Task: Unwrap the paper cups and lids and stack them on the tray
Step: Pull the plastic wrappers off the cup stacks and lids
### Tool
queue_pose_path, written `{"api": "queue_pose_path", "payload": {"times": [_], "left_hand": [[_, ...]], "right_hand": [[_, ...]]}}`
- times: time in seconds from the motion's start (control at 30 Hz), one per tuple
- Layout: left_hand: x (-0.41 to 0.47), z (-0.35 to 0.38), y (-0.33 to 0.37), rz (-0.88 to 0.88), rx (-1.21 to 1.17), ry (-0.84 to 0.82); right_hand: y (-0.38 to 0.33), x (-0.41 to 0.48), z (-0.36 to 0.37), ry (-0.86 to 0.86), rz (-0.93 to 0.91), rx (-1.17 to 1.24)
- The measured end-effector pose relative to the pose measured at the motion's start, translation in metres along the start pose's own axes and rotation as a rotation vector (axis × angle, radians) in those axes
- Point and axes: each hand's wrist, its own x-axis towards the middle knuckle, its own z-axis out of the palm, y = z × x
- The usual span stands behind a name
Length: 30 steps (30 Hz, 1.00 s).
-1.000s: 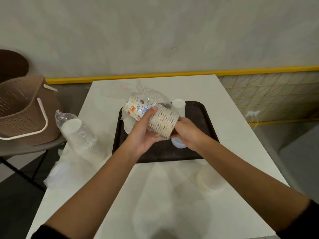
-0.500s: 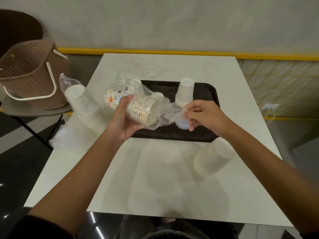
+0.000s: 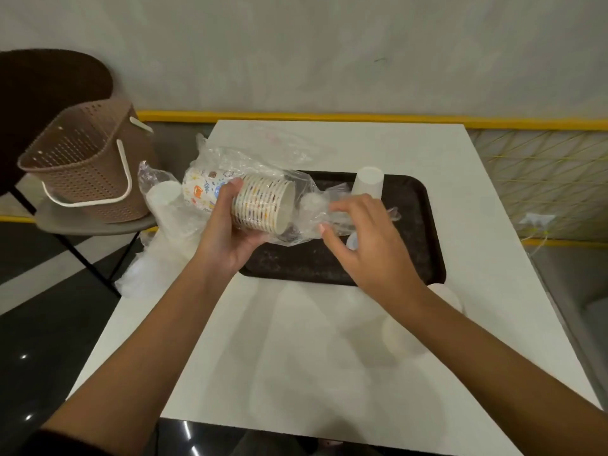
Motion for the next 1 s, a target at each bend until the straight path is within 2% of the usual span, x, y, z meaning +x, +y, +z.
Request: {"api": "queue_pose_path", "payload": {"times": [0.1,0.17,0.27,0.43,0.53,0.7,0.8,0.9,0.93,1.0], "left_hand": [[0.003,0.003,0.0,-0.04,0.034,-0.032],[0.006,0.001,0.002,-0.083,0.053,-0.044],[0.01,-0.008,0.009,-0.118,0.065,-0.016],[0.013,-0.02,0.021,-0.133,0.095,0.043],[0.017,-0.022,0.022,-0.174,0.08,0.026],[0.024,-0.019,0.018,-0.19,0.097,0.0],[0.029,-0.022,0.021,-0.165,0.117,-0.019],[0.03,-0.024,0.021,-0.155,0.166,-0.071],[0.029,-0.022,0.021,-0.152,0.188,-0.099],[0.024,-0.017,0.019,-0.15,0.224,-0.175]], "right_hand": [[0.0,0.015,0.013,-0.202,0.473,0.269],[0.009,0.025,0.018,-0.286,0.622,0.359],[0.016,0.03,0.017,-0.415,0.612,0.381],[0.007,0.027,0.0,-0.38,0.455,0.288],[-0.008,0.021,-0.013,-0.428,0.379,0.339],[-0.025,0.013,-0.036,-0.516,0.479,0.411],[-0.022,0.008,-0.05,-0.328,0.591,0.505],[-0.012,0.005,-0.047,-0.078,0.714,0.43],[-0.01,0.004,-0.042,-0.054,0.762,0.401],[-0.011,0.003,-0.03,-0.115,0.845,0.415]]}}
